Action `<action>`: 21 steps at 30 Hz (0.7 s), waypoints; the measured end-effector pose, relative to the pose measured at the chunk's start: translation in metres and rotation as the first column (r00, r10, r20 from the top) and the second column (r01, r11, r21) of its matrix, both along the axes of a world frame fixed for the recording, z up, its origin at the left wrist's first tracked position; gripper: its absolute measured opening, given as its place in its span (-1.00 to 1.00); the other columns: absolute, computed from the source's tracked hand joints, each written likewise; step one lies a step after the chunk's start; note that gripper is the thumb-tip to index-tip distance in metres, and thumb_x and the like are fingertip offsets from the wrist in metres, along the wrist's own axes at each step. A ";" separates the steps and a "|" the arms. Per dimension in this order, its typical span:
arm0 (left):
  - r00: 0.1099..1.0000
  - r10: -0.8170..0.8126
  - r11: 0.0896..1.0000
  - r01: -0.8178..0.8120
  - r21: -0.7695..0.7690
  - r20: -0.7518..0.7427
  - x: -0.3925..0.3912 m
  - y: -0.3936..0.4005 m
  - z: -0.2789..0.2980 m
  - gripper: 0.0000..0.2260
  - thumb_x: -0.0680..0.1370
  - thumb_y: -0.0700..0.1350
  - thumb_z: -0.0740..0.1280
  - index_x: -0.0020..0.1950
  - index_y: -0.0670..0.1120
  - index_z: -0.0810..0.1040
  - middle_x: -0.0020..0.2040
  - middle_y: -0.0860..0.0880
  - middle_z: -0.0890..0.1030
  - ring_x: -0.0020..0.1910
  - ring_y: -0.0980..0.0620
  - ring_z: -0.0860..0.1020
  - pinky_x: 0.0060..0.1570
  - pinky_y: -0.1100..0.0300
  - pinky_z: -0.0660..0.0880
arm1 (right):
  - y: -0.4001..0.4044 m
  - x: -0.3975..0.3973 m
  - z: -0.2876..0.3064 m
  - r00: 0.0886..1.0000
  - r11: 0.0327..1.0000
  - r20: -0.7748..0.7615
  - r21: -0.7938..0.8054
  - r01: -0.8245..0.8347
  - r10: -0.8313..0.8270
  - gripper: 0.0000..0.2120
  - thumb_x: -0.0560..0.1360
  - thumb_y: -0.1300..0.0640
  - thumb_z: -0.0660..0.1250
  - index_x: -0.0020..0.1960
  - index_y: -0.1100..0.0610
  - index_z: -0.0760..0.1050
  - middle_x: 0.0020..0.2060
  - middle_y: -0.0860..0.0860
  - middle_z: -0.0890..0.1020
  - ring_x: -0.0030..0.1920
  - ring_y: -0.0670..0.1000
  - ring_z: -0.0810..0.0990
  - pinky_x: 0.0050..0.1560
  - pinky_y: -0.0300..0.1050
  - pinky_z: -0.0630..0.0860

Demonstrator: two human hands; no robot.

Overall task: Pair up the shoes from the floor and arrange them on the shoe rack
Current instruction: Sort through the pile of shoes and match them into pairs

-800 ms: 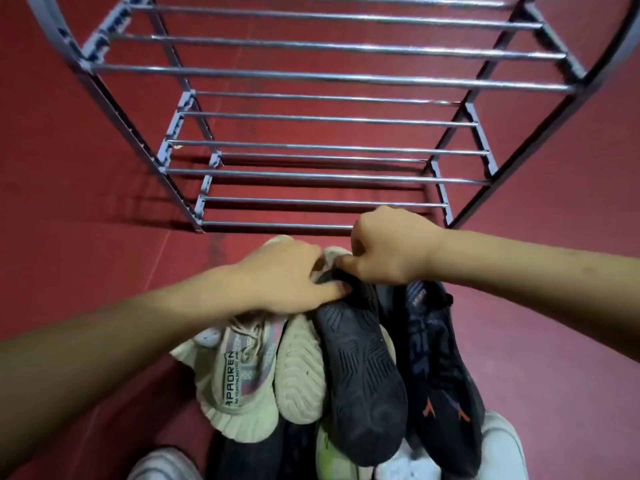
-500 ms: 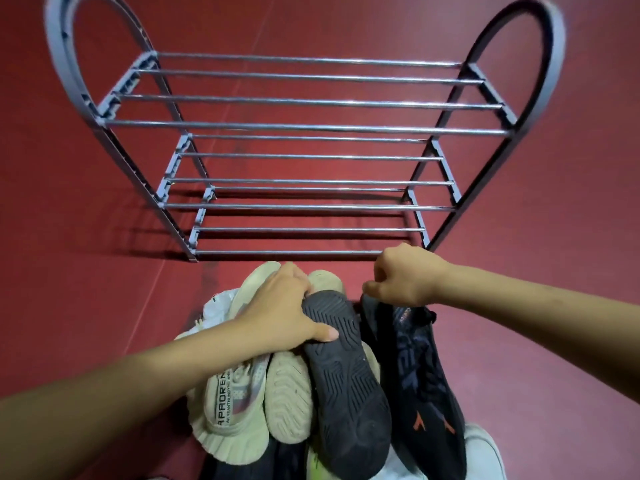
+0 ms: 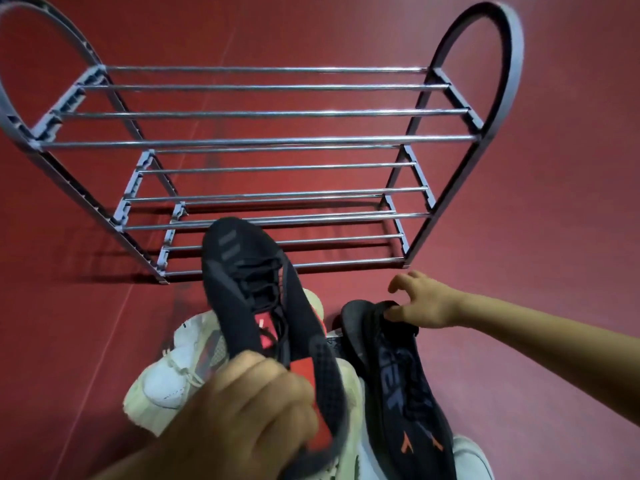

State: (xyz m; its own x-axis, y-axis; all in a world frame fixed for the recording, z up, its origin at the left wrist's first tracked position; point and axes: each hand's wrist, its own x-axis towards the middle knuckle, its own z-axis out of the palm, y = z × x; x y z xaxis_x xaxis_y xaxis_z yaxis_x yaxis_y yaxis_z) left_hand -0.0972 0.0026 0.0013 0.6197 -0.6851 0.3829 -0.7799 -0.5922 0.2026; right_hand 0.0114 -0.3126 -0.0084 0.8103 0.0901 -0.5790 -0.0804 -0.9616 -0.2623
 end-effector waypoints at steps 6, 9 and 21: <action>0.952 -0.031 0.959 0.114 0.258 -0.306 0.004 0.008 -0.027 -0.68 0.38 0.23 0.41 -0.11 0.04 0.45 -0.05 0.12 0.46 -0.08 0.07 0.42 0.00 0.21 0.37 | -0.011 -0.028 -0.022 0.955 0.920 -0.244 0.310 0.241 -0.167 -0.10 0.44 0.24 0.51 0.61 0.05 0.05 0.34 0.08 0.40 -0.02 0.04 0.56 -0.36 -0.20 0.54; 0.900 -0.060 0.997 0.076 0.020 -0.433 0.004 0.006 -0.016 -0.79 0.53 0.15 0.36 -0.13 0.06 0.45 -0.11 0.17 0.44 -0.12 0.12 0.41 -0.09 0.19 0.42 | -0.019 -0.026 -0.023 0.927 0.874 -0.281 0.347 0.340 -0.249 -0.47 0.35 0.19 0.61 0.28 0.11 0.53 -0.02 0.01 0.66 -0.23 -0.10 0.62 -0.42 -0.36 0.47; 0.870 0.300 0.896 -0.398 -0.197 -0.392 0.014 0.010 -0.020 -0.87 0.48 0.02 0.37 -0.04 0.03 0.49 -0.05 0.19 0.47 -0.05 0.09 0.51 -0.04 0.09 0.46 | -0.026 -0.020 0.022 0.636 0.189 -0.175 0.867 0.462 -0.752 -0.55 0.11 0.27 0.41 0.01 0.19 0.67 -0.22 0.19 0.70 -0.28 0.22 0.66 -0.24 0.04 0.59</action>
State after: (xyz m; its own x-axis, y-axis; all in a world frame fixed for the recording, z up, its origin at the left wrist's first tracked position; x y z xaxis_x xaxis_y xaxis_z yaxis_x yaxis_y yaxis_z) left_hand -0.0836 0.0125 -0.0190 0.9234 -0.3024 0.2364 -0.3834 -0.6983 0.6045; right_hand -0.0090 -0.3389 0.0132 0.9149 -0.2265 -0.3340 -0.3329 0.0443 -0.9419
